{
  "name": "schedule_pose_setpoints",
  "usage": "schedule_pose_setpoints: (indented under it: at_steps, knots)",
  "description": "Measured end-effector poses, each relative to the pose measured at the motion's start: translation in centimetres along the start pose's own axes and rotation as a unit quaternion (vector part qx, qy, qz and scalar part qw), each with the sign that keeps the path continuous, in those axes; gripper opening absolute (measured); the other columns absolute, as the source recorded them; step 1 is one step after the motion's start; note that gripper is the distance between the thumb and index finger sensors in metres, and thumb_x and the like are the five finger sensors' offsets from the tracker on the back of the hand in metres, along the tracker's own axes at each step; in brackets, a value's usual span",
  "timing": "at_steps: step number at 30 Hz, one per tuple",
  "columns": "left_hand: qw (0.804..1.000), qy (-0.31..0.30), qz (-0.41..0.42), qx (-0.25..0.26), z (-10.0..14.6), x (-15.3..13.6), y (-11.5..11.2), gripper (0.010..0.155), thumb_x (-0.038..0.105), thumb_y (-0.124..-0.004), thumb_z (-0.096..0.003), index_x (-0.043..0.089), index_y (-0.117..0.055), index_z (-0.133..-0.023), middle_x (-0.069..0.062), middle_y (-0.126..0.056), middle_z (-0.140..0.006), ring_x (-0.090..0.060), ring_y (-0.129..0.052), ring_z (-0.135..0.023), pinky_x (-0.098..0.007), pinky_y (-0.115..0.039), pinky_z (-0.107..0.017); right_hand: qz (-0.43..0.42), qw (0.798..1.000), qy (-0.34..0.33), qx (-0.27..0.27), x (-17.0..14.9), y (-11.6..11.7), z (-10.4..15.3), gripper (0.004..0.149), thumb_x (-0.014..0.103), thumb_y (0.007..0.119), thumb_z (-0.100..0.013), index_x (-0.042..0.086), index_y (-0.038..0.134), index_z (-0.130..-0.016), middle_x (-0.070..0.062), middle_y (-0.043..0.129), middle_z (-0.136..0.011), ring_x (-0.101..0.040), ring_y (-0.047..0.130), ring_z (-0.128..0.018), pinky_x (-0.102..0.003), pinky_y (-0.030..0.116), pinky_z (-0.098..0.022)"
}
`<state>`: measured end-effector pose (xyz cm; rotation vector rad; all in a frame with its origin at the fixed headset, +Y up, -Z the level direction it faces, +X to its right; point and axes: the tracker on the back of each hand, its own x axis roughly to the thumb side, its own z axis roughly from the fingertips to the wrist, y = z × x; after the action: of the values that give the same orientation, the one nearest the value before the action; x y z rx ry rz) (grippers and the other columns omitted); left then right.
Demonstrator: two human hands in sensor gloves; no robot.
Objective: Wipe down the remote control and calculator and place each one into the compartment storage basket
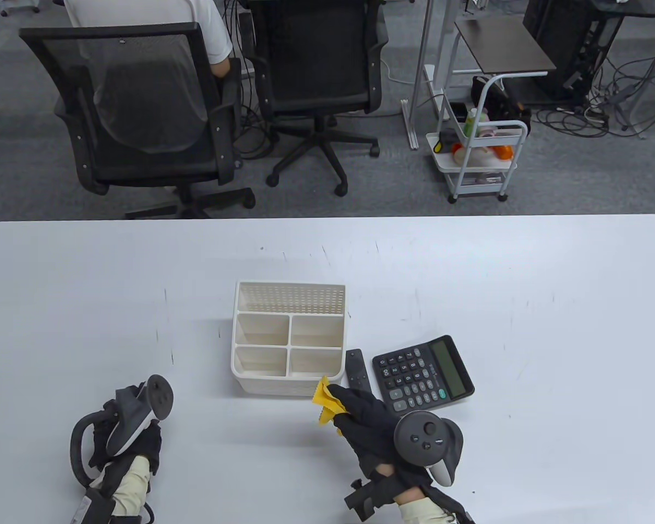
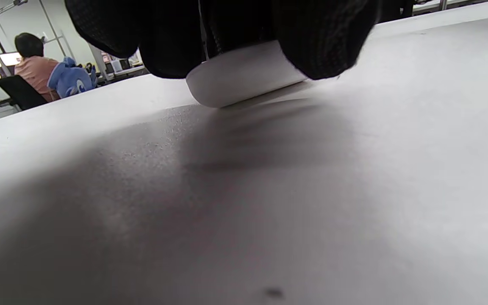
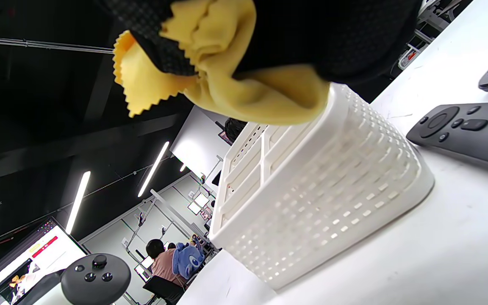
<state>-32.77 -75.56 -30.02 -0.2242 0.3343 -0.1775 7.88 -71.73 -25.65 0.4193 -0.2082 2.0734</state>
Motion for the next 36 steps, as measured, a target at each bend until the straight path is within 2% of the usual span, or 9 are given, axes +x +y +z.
schedule_pose_setpoints:
  at_steps: [12, 16, 20, 23, 25, 27, 29, 33, 36]
  knots:
    - [0.998, -0.011, -0.053, 0.023, 0.4, 1.2, 0.3, 0.053, 0.035, -0.083, -0.0483, 0.028, -0.071, -0.099, -0.001, -0.086, -0.097, -0.030, -0.089, -0.084, -0.052, -0.074, -0.063, -0.036, 0.999, 0.009, -0.007, -0.3, -0.4, -0.1, 0.043, 0.021, 0.078, -0.053, 0.011, 0.079, -0.095, -0.018, 0.084, -0.091, -0.034, 0.088, -0.069, -0.052, 0.075, -0.050]
    - [0.998, -0.029, -0.015, 0.045, 1.5, 1.5, 1.6, 0.053, 0.036, -0.082, -0.0483, 0.029, -0.070, -0.100, 0.000, -0.087, -0.097, -0.031, -0.093, -0.084, -0.052, -0.077, -0.062, -0.039, 0.999, 0.015, -0.013, -0.4, -0.5, -0.1, 0.043, 0.021, 0.078, -0.053, 0.011, 0.079, -0.095, -0.018, 0.084, -0.092, -0.034, 0.088, -0.070, -0.053, 0.075, -0.050]
    - [0.992, -0.062, 0.066, 0.090, 3.4, 2.0, 3.8, 0.053, 0.037, -0.082, -0.0483, 0.030, -0.070, -0.100, 0.002, -0.088, -0.097, -0.032, -0.097, -0.082, -0.052, -0.080, -0.060, -0.052, 0.998, 0.016, -0.020, -0.3, -0.7, -0.2, 0.044, 0.021, 0.077, -0.054, 0.011, 0.078, -0.096, -0.018, 0.083, -0.093, -0.035, 0.088, -0.071, -0.055, 0.074, -0.051]
    - [0.975, -0.111, 0.151, 0.121, 5.3, 2.6, 5.6, 0.053, 0.038, -0.082, -0.0485, 0.031, -0.070, -0.100, 0.002, -0.089, -0.096, -0.031, -0.100, -0.078, -0.051, -0.083, -0.058, -0.070, 0.997, 0.011, -0.027, 0.1, -0.9, -0.5, 0.043, 0.022, 0.077, -0.054, 0.011, 0.078, -0.096, -0.018, 0.083, -0.094, -0.037, 0.088, -0.073, -0.057, 0.073, -0.052]
    - [0.955, -0.158, 0.214, 0.136, 6.6, 3.4, 6.9, 0.053, 0.038, -0.082, -0.0487, 0.031, -0.069, -0.100, 0.002, -0.089, -0.096, -0.031, -0.101, -0.078, -0.051, -0.084, -0.057, -0.083, 0.996, 0.012, -0.034, 0.3, -1.0, -0.7, 0.043, 0.021, 0.076, -0.055, 0.011, 0.078, -0.096, -0.018, 0.083, -0.096, -0.039, 0.088, -0.076, -0.059, 0.073, -0.053]
    - [0.932, -0.208, 0.261, 0.139, 7.7, 4.4, 7.9, 0.053, 0.038, -0.081, -0.0492, 0.032, -0.068, -0.101, 0.003, -0.088, -0.097, -0.031, -0.100, -0.079, -0.051, -0.083, -0.058, -0.096, 0.995, 0.026, -0.026, 0.6, -1.0, -0.9, 0.042, 0.021, 0.075, -0.055, 0.010, 0.077, -0.096, -0.019, 0.083, -0.097, -0.048, 0.083, -0.082, -0.070, 0.066, -0.055]
    - [0.910, -0.247, 0.307, 0.131, 8.6, 5.5, 8.7, 0.053, 0.039, -0.081, -0.0493, 0.033, -0.068, -0.101, 0.004, -0.088, -0.097, -0.032, -0.099, -0.080, -0.051, -0.083, -0.058, -0.104, 0.994, 0.029, -0.021, 0.8, -0.8, -1.2, 0.042, 0.021, 0.074, -0.056, 0.010, 0.076, -0.097, -0.020, 0.081, -0.099, -0.053, 0.078, -0.085, -0.076, 0.061, -0.055]
    - [0.862, -0.317, 0.387, 0.082, 9.2, 8.0, 10.0, 0.053, 0.038, -0.081, -0.0499, 0.035, -0.066, -0.101, 0.006, -0.086, -0.100, -0.041, -0.099, -0.081, -0.055, -0.085, -0.057, -0.115, 0.993, 0.032, -0.028, 1.5, -0.2, -2.0, 0.043, 0.021, 0.074, -0.056, 0.010, 0.075, -0.097, -0.022, 0.078, -0.103, -0.057, 0.071, -0.090, -0.080, 0.056, -0.054]
    - [0.853, -0.335, 0.396, 0.062, 9.2, 9.3, 10.4, 0.054, 0.038, -0.079, -0.0507, 0.037, -0.063, -0.102, 0.006, -0.085, -0.100, -0.041, -0.102, -0.077, -0.054, -0.088, -0.053, -0.121, 0.992, 0.025, -0.026, 2.2, 0.5, -2.4, 0.043, 0.020, 0.073, -0.056, 0.008, 0.074, -0.098, -0.024, 0.078, -0.101, -0.052, 0.072, -0.091, -0.078, 0.057, -0.055]
